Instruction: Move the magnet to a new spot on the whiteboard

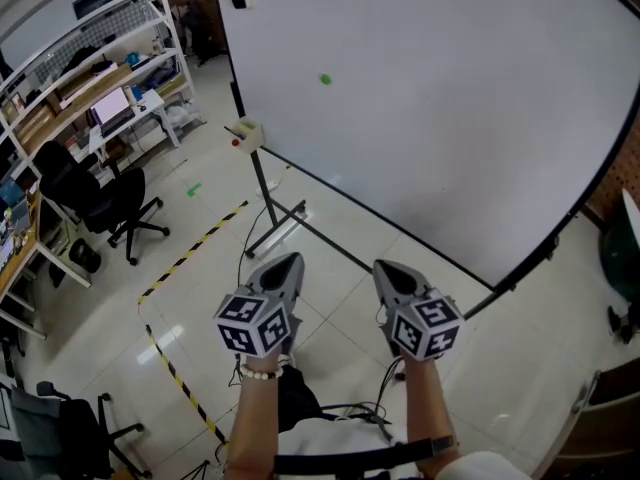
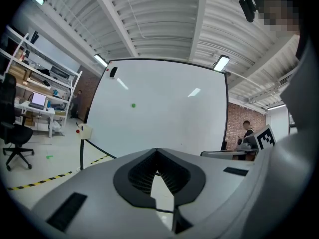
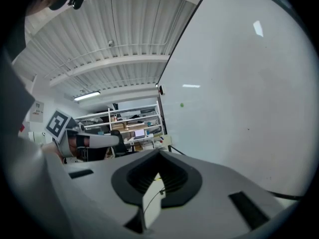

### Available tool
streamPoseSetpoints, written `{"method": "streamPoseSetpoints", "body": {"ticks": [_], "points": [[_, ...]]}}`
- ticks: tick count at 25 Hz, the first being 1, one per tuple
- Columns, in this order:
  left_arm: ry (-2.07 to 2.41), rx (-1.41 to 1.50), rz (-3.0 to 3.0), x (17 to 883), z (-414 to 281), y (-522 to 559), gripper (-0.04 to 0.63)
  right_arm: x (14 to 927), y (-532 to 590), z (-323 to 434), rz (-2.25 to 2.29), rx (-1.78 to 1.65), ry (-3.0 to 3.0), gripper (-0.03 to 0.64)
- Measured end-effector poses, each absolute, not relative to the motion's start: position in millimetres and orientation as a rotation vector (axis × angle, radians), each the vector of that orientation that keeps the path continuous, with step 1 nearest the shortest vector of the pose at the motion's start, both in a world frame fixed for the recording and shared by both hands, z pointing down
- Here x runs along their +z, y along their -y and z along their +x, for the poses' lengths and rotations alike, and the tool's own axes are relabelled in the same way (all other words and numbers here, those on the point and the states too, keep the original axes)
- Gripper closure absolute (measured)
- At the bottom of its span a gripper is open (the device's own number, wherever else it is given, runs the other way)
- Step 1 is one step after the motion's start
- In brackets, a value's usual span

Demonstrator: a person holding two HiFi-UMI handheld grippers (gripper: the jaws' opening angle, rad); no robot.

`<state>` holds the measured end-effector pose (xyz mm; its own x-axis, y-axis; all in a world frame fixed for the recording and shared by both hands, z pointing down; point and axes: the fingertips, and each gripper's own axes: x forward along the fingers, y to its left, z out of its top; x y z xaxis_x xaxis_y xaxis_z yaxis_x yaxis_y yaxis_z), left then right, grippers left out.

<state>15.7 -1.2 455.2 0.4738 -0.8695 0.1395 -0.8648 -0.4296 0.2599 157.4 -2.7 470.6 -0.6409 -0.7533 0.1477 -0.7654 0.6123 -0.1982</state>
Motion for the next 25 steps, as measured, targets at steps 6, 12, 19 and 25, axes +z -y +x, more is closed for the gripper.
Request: {"method": "streamPoseSetpoints", "body": {"ticks": [6,12,19,25], "points": [[1.423,-0.024,2.485,452.1,-14.8,79.5,0.606,472.2,69.2,132.6,1.415,0.376,2.727,0.607],[1.318,-0.028,2.530,446.3,-59.9,164.1,0.606,469.0,142.4,91.6,1.533,0.397,2.656,0.607],[1.229,0.014,2.570,439.7,-104.5,225.4,0.604,466.0,195.7,46.3,1.653,0.442,2.597,0.607],[1.159,0.032,2.606,443.0,-103.1,255.7,0.586,472.3,219.6,26.8,1.679,0.456,2.578,0.607]]}}
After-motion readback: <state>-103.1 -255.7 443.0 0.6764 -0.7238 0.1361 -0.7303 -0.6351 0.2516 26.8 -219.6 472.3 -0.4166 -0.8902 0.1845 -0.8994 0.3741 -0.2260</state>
